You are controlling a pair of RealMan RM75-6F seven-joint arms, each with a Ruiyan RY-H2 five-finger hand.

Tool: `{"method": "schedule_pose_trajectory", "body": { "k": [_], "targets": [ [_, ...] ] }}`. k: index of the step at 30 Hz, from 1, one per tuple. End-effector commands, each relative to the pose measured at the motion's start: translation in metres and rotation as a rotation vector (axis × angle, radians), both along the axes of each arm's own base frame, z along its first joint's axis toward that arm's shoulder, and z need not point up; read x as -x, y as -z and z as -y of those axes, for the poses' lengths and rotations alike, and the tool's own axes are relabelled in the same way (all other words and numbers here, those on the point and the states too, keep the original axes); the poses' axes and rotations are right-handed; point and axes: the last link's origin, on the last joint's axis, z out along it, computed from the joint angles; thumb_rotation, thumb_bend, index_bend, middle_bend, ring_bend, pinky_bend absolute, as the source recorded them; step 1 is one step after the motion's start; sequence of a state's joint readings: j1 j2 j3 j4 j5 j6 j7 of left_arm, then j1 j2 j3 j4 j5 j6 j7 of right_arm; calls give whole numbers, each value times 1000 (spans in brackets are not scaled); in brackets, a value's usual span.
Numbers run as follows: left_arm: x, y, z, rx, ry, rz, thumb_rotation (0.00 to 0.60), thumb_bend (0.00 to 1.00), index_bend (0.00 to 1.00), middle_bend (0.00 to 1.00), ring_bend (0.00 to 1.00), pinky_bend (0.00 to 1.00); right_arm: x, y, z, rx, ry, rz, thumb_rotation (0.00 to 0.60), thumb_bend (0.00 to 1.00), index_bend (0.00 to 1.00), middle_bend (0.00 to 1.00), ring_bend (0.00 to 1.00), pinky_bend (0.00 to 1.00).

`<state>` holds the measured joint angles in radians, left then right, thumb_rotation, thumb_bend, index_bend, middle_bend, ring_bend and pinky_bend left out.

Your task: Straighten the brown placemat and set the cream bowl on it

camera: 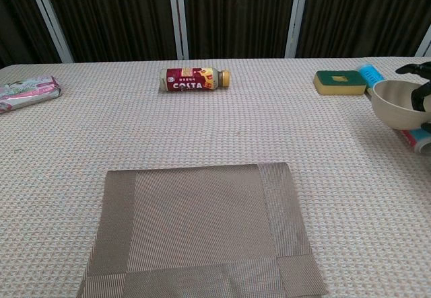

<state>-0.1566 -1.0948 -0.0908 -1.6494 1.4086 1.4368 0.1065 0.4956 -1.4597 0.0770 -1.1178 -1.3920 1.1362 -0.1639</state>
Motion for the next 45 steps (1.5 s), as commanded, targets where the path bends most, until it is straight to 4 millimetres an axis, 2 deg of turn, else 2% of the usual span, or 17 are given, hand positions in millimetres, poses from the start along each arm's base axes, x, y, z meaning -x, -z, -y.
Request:
{"method": "schedule_pose_trajectory", "body": {
  "k": [1,9,11,13,16,18,23,26,31,35,38,45],
  "targets": [
    [0,1,0,2,0,-2,600,0,0,0,0,0,1,10,-2,-20,13,17,600,353,674,12,0,0],
    [1,0,1,0,-6,-3,600,0,0,0,0,0,2,20,-4,-33,-4,1,600,332,651,13,0,0],
    [2,-1,2,-1,-7,-2,600,0,0,0,0,0,3,20,-5,-34,-2,-3,600,210,547,13,0,0],
    [1,-1,2,-1,-6,-2,600,0,0,0,0,0,5,21,-6,-41,-1,-5,600,26,316,6,0,0],
    [1,-1,3,-2,-5,0,600,0,0,0,0,0,6,20,-9,-58,5,10,600,0,97,0,0,0],
    [1,-1,3,0,-5,0,600,0,0,0,0,0,5,17,-13,-62,2,16,600,0,45,0,0,0],
    [0,0,4,10,1,-1,600,0,0,0,0,0,-4,0,-30,-22,-38,71,600,0,24,0,0,0],
    [-2,5,5,36,23,1,600,0,0,0,0,0,-6,-18,-47,18,-58,119,600,0,4,0,0,0],
    [-12,25,10,143,92,19,600,0,0,0,0,0,-6,-42,-77,72,-55,185,600,0,0,0,0,0],
    [-26,51,19,259,200,37,600,1,52,0,0,0,-7,-59,-107,107,-26,225,600,0,0,0,0,0],
    [-33,67,24,317,259,41,600,8,116,0,0,0,-8,-67,-121,132,-7,251,600,0,0,0,0,0],
    [-47,118,36,498,369,73,600,124,291,0,0,0,-9,-77,-145,191,22,272,600,0,0,0,0,0]
  ]
}}
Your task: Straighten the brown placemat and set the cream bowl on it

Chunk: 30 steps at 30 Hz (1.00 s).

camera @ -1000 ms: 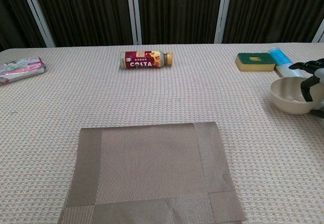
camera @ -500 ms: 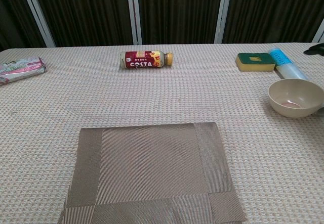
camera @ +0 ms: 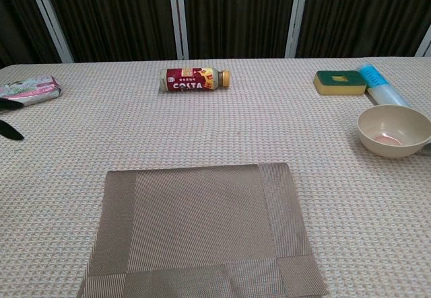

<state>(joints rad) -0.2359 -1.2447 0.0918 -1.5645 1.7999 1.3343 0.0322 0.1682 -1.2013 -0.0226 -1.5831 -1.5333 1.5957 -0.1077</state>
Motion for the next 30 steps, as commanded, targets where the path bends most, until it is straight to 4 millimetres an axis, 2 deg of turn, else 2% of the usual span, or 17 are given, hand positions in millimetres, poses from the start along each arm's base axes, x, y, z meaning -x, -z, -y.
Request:
{"method": "schedule_pose_trajectory", "body": {
  "k": [1,5,10,19,30],
  "targets": [
    [-7,26,6,94,54,20,600,138,319,0,0,0,0,-2,-10,9,9,0,600,0,0,0,0,0],
    [-13,47,14,156,127,15,600,182,398,0,0,0,-1,-3,-16,14,4,-13,600,0,0,0,0,0],
    [-15,68,23,198,166,-2,600,235,449,0,0,0,-1,-3,-17,0,2,-13,600,0,0,0,0,0],
    [-17,94,33,225,206,-37,600,271,467,0,0,0,-3,-3,-16,-17,-12,4,600,0,0,0,0,0],
    [-26,116,30,230,222,-16,600,278,470,0,0,0,-4,-4,-14,-17,-16,10,600,0,0,0,0,0]
  ]
}}
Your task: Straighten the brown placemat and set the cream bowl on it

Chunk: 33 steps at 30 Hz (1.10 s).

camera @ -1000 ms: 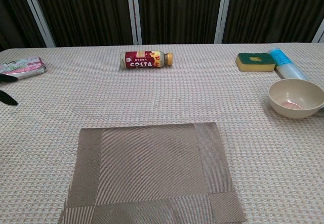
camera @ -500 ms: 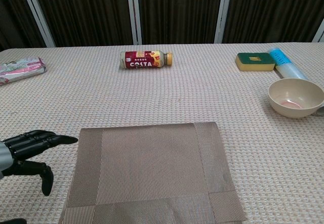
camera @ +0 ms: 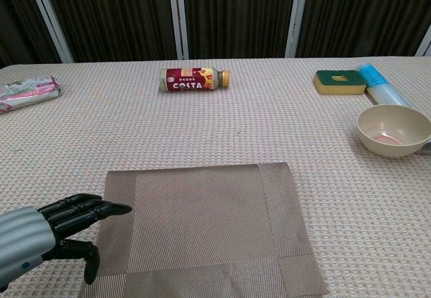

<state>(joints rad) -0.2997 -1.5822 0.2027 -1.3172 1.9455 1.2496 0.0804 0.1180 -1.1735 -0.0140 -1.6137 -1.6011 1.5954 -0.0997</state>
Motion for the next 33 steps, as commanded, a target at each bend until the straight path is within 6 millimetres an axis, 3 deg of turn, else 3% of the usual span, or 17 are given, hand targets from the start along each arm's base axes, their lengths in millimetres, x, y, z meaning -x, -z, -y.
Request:
{"method": "schedule_pose_trajectory", "body": {
  "k": [1,27,33],
  "targets": [
    [0,4,-1,4,-2,-1,600,278,469,0,0,0,0,0,0,0,0,0,600,0,0,0,0,0],
    [-4,30,-1,46,3,-14,600,327,471,0,0,0,-1,-8,-1,26,-11,13,600,0,0,0,0,0],
    [-4,33,0,53,-1,-17,600,388,555,0,0,0,-1,-8,-2,26,-14,16,600,0,0,0,0,0]
  ]
}}
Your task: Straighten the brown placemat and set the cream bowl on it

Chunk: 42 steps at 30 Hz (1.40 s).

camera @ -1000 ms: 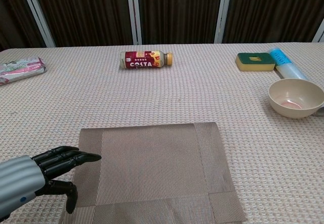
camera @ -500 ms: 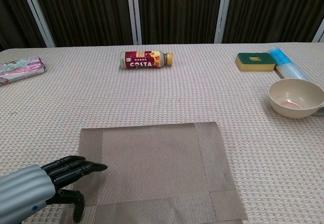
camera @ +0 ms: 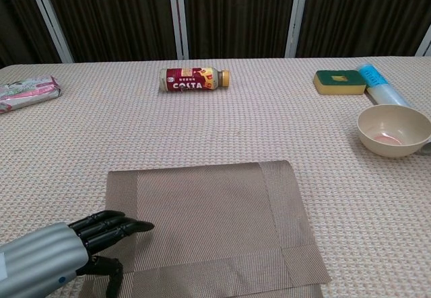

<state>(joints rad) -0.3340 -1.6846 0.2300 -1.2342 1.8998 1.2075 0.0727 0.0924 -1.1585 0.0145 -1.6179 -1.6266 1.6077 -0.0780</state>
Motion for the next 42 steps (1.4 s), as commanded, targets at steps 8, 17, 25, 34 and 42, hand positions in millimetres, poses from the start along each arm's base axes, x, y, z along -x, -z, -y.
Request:
{"method": "schedule_pose_trajectory", "body": {
  "k": [8,17,25,34,42],
  "targets": [
    [2,0,-2,-2,-16,3,600,424,694,0,0,0,-1,-1,-1,1,-6,2,600,0,0,0,0,0],
    [-13,-9,-17,-32,-34,66,600,449,739,0,0,0,-1,-1,-1,2,-6,2,600,0,0,0,0,0],
    [-66,-38,-79,-123,-94,217,600,453,757,0,0,0,-1,1,2,3,1,-4,600,0,0,0,0,0],
    [-109,-86,-184,-233,-288,347,600,473,767,0,0,0,5,3,11,15,45,-15,600,0,0,0,0,0],
    [-71,-133,-257,-357,-525,347,600,482,772,0,0,0,14,2,18,33,88,-38,600,0,0,0,0,0]
  ]
}}
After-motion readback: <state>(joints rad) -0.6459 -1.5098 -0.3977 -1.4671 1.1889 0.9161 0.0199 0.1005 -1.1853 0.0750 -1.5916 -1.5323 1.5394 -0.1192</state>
